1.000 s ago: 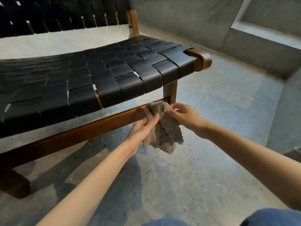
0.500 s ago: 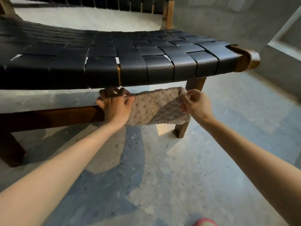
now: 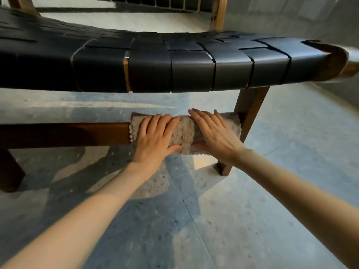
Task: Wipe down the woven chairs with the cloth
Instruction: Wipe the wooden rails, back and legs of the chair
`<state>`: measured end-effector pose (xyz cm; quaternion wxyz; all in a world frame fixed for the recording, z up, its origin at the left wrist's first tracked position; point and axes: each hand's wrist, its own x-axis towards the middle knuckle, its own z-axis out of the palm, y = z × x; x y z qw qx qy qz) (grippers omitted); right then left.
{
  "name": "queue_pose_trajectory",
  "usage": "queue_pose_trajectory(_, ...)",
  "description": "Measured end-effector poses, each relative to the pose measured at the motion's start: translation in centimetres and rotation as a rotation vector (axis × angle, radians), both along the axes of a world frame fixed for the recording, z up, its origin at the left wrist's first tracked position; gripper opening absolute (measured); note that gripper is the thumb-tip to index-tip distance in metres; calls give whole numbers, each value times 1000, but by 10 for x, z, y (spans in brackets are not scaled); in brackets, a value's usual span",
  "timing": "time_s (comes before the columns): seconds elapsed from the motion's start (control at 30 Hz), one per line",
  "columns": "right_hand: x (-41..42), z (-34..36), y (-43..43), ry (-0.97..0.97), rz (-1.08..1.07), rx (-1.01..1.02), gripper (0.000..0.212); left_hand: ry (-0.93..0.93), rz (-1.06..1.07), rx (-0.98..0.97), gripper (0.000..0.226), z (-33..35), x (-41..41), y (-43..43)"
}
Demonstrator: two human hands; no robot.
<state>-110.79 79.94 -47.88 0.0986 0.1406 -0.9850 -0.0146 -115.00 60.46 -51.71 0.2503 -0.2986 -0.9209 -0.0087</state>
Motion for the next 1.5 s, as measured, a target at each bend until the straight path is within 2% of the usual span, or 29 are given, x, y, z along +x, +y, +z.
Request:
queue_pose_trajectory(0.13, -10, -13, 8, 49, 1, 178, 90, 109, 130, -205, 88, 7, -4, 15)
queue_pose_trajectory(0.33, -7, -19, 35, 210, -116, 318, 77, 142, -9, -259, 82, 11, -14, 44)
queue_pose_trajectory(0.43, -6, -21, 35, 259, -117, 316, 83, 227, -35, -254, 85, 6, -17, 42)
queue_pose_trajectory(0.53, -8, -19, 32, 225, -99, 249, 86, 283, -55, -221, 87, 2, -21, 36)
queue_pose_trajectory(0.7, -13, -14, 24, 113, -86, 254, 82, 260, -45, -198, 89, 3, -22, 25)
queue_pose_trajectory(0.93, -29, -10, -44, 106, -9, 263, 82, 186, 35, -195, 100, 2, -27, -41)
queue_pose_trajectory(1.13, -53, -3, -130, 55, 82, 304, 84, 166, 91, -170, 92, 3, -40, -129)
queue_pose_trajectory(1.33, -79, -2, -213, 57, 189, 339, 71, 148, 83, -133, 100, -1, -65, -213)
queue_pose_trajectory(1.43, -89, -1, -249, 21, 225, 329, 75, 112, 106, -104, 94, -6, -69, -251)
queue_pose_trajectory(1.5, -94, 0, -271, 13, 239, 318, 69, 65, 143, -71, 87, -6, -69, -273)
